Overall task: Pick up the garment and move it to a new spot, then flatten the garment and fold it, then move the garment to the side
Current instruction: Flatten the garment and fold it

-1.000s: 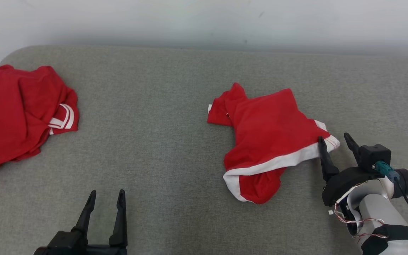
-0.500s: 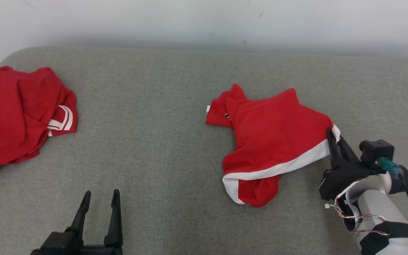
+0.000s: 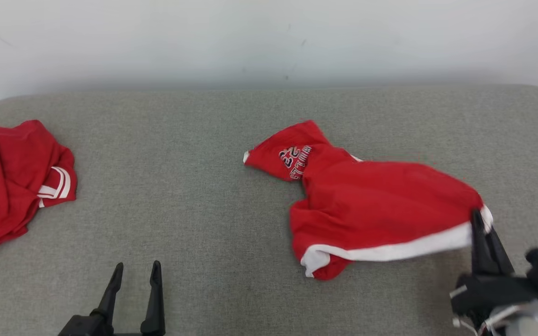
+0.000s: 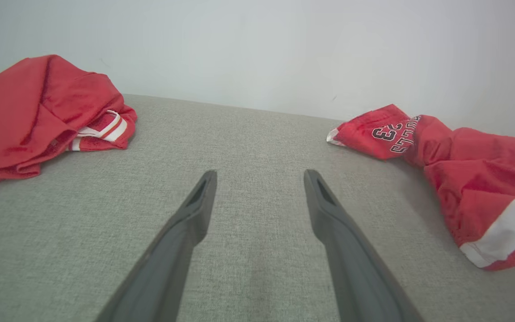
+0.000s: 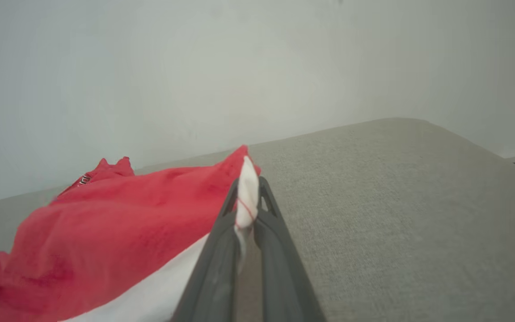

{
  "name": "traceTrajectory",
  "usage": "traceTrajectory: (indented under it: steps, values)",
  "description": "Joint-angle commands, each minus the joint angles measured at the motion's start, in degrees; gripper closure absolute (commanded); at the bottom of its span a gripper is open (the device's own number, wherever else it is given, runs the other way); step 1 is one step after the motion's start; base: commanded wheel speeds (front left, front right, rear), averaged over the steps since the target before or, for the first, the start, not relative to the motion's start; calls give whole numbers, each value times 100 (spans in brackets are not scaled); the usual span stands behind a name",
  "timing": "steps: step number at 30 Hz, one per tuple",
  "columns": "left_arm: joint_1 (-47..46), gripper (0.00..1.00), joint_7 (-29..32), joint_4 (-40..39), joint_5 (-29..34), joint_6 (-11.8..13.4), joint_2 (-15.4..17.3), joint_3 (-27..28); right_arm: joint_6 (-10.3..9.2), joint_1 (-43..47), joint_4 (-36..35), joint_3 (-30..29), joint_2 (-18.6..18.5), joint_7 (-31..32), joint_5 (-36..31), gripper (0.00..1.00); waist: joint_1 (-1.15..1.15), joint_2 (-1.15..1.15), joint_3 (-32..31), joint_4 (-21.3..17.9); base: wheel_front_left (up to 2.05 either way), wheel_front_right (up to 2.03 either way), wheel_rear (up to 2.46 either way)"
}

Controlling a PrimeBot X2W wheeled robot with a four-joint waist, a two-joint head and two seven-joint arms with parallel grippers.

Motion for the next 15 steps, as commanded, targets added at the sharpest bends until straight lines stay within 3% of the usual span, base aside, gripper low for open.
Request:
traceTrajectory:
  steps: [1, 7, 13, 14, 15]
  values:
    - [67, 0, -11, -2, -13, 9, -7, -43, -13, 273, -152, -138, 59, -12, 10, 100, 1, 0, -37, -45, 0, 0, 0]
    - [114, 0, -11, 25, -100, 9, -4, -266, -13, 1163, -461, -670, 319, -12, -103, 100, 1, 0, -45, -149, 0, 0, 0]
    - [110, 0, -11, 69, -167, 9, -6, -426, -13, 1277, -455, -947, 475, -12, -331, 96, 1, 0, -97, -220, 0, 0, 0]
    - [116, 0, -11, 72, -174, 9, -6, -465, -13, 1242, -477, -969, 485, -12, -350, 37, 1, 0, -121, -225, 0, 0, 0]
    - [123, 0, -11, 75, -174, 9, -6, -510, -13, 1208, -515, -986, 493, -12, -363, 0, 1, 0, -144, -229, 0, 0, 0]
